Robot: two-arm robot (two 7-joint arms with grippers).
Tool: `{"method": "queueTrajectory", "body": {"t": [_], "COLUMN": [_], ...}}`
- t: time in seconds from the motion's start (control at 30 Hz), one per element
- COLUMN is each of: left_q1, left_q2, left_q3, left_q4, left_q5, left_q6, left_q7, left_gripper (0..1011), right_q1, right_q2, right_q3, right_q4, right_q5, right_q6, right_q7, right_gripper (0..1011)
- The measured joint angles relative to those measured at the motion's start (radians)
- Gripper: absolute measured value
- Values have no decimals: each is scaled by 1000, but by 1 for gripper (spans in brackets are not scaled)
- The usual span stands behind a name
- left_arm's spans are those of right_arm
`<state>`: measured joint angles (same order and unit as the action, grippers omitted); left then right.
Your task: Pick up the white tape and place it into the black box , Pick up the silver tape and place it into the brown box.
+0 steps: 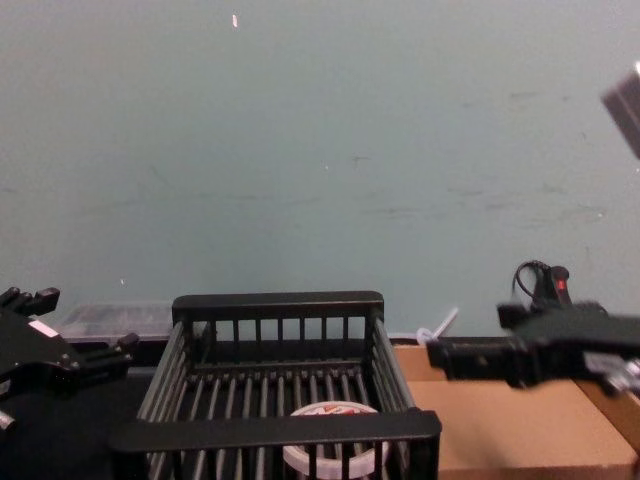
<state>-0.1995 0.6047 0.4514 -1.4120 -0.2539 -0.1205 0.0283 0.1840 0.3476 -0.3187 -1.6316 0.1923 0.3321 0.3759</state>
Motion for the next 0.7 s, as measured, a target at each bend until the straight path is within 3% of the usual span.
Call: {"method": "queueTrajectory", "body": {"t": [0.3, 0.7], "left_q1": [0, 0], "left_q2": [0, 0], "left_q3": [0, 0], "left_q4": [0, 0], "left_q5": [0, 0], "left_q6": [0, 0], "left_q7": [0, 0], "left_gripper": [1001, 1001], "right_q1": [-131, -161], "right_q2": [87, 150], "right_q3": [5, -63], "right_q4": [-106, -126], "right_q5": [56, 72], "right_q6": [27, 61], "right_q7": [38, 90], "right_gripper": [1002, 1002]}}
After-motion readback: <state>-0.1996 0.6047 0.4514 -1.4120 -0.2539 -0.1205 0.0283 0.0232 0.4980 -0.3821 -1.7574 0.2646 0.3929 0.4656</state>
